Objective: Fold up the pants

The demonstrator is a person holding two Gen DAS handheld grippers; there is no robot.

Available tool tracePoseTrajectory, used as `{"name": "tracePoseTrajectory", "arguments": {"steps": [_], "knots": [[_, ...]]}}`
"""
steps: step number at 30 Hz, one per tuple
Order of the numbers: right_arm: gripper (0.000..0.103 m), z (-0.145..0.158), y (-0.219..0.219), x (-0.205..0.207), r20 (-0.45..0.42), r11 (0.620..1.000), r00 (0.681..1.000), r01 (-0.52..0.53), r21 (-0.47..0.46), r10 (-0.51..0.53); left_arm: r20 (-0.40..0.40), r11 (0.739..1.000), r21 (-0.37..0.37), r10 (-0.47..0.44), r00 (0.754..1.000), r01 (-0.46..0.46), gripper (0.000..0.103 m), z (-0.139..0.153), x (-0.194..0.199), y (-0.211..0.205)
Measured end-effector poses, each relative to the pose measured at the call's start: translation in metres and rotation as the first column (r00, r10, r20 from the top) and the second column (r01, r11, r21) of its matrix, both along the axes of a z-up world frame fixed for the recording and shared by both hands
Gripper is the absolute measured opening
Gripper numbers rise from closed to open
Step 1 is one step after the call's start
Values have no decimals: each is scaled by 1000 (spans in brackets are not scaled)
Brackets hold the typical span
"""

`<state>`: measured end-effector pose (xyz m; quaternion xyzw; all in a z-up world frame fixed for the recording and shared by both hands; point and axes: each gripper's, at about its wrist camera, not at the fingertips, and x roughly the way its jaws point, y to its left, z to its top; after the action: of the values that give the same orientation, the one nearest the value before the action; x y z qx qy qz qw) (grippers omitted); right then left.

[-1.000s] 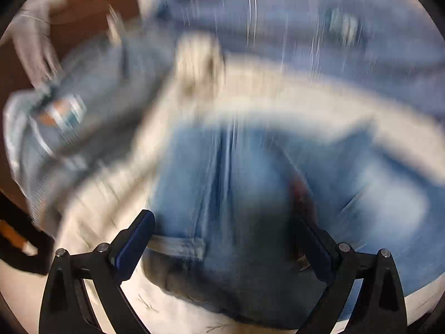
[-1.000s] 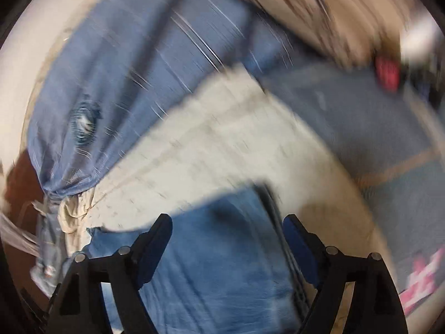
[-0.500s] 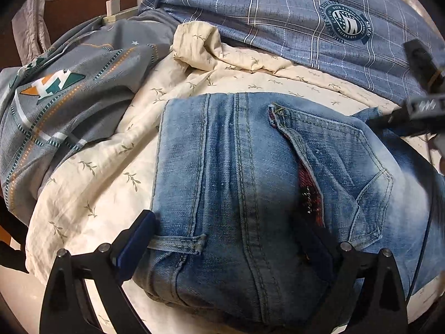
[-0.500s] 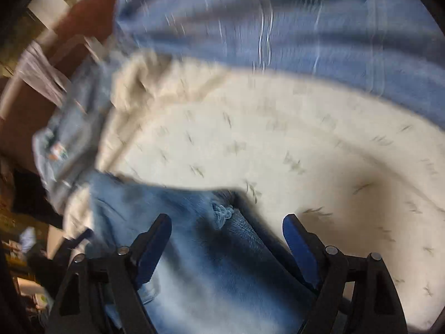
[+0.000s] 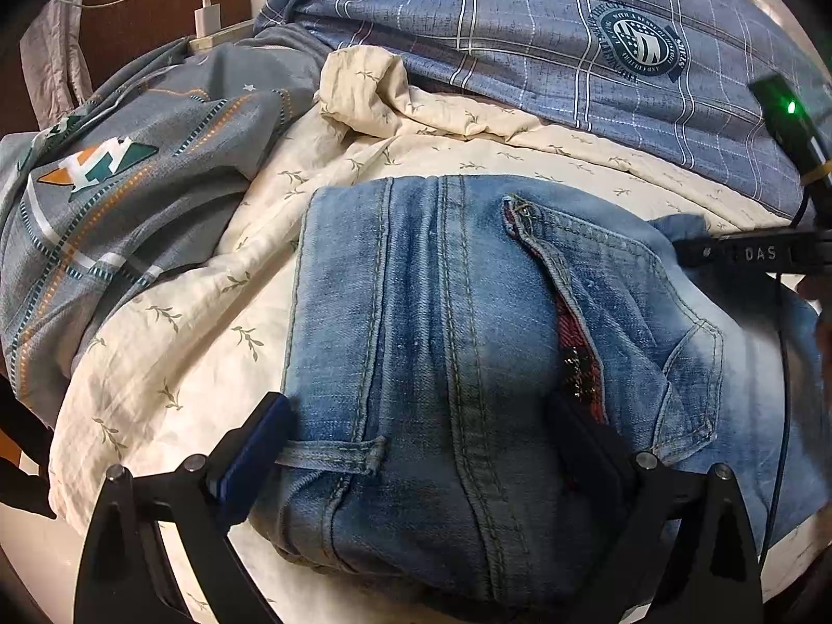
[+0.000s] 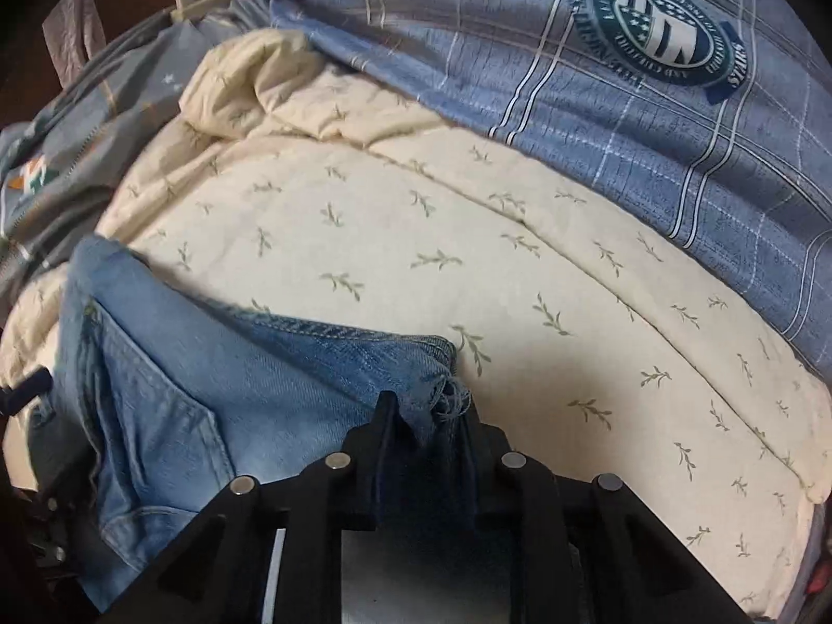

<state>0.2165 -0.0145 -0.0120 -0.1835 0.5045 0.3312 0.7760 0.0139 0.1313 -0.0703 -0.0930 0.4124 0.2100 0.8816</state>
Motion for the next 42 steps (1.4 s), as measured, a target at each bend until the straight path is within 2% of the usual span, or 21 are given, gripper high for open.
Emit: {"name": "tracePoseTrajectory", "arguments": {"steps": [2, 3, 4, 5, 8, 11, 13, 14, 16, 17, 20, 21, 22, 23, 24, 27, 29, 32, 34, 38, 42], "knots": [[36, -4, -8, 10, -66, 998, 998, 14, 66, -10, 2, 1000, 2, 6, 1000, -6, 100, 0, 0, -1], [47, 3, -18, 12, -102, 994, 994, 45, 95, -35, 3, 1000, 2, 6, 1000, -6, 100, 0, 0, -1], [70, 10, -27, 14, -121, 987, 991, 81, 135, -64, 4, 1000, 1, 7, 1000, -7, 100, 0, 0, -1], [74, 21, -38, 15, -120, 974, 988, 116, 195, -93, 5, 1000, 0, 8, 1000, -8, 100, 0, 0, -1], [74, 47, -78, 6, -184, 913, 970, 216, 345, -160, 7, 1000, 2, 10, 1000, -10, 100, 0, -1, -1], [75, 36, -108, -6, -364, 840, 927, 268, 471, -92, 7, 1000, 3, 12, 1000, -12, 100, 0, -1, -1], [77, 7, -124, -2, -411, 846, 903, 315, 430, -127, 7, 1000, 2, 9, 1000, -9, 100, 0, -1, -1], [73, -15, -137, 7, -414, 867, 882, 374, 328, -224, 7, 1000, 3, 9, 1000, -9, 100, 0, -1, -1], [66, -31, -182, 16, -577, 683, 774, 570, 456, -261, 12, 1000, 8, 11, 1000, -11, 100, 1, -1, -2], [71, -24, -194, 13, -595, 649, 751, 609, 455, -288, 12, 1000, 9, 13, 1000, -13, 100, 1, -1, -2], [78, 0, -225, 5, -463, 635, 815, 568, 523, -348, 13, 1000, 14, 18, 1000, -19, 100, 1, -1, -2], [80, -7, -243, 10, -457, 627, 776, 625, 465, -435, 15, 1000, 16, 18, 1000, -18, 100, 1, -1, -3], [76, -22, -269, 17, -499, 574, 711, 699, 426, -495, 17, 1000, 18, 18, 1000, -19, 100, 1, -1, -3], [59, -35, -297, 19, -598, 448, 639, 768, 459, -483, 22, 1000, 20, 18, 1000, -18, 100, 2, -2, -3], [61, -34, -313, 17, -638, 381, 603, 797, 469, -478, 26, 1000, 21, 17, 1000, -17, 100, 2, -3, -3], [87, 1, -335, 4, -482, 424, 713, 695, 581, -509, 36, 999, 23, 21, 999, -22, 100, 1, -3, -3], [89, -14, -355, 12, -432, 473, 661, 746, 469, -614, 38, 999, 23, 27, 999, -28, 100, 1, -2, -3], [84, -9, -385, 17, -514, 379, 625, 774, 507, -588, 50, 999, 14, 33, 998, -33, 100, 3, -4, -3], [85, 23, -398, 2, -435, 375, 690, 699, 609, -579, 68, 999, 11, 36, 997, -37, 100, 7, -7, -1], [86, 41, -420, -45, -473, 379, 735, 665, 644, -486, 124, 995, 74, 50, 991, -59, 100, 28, -20, -10], [88, 6, -431, -94, -559, 405, 725, 689, 602, -403, 170, 998, 62, 23, 985, -34, 100, 41, -33, -28]]}}
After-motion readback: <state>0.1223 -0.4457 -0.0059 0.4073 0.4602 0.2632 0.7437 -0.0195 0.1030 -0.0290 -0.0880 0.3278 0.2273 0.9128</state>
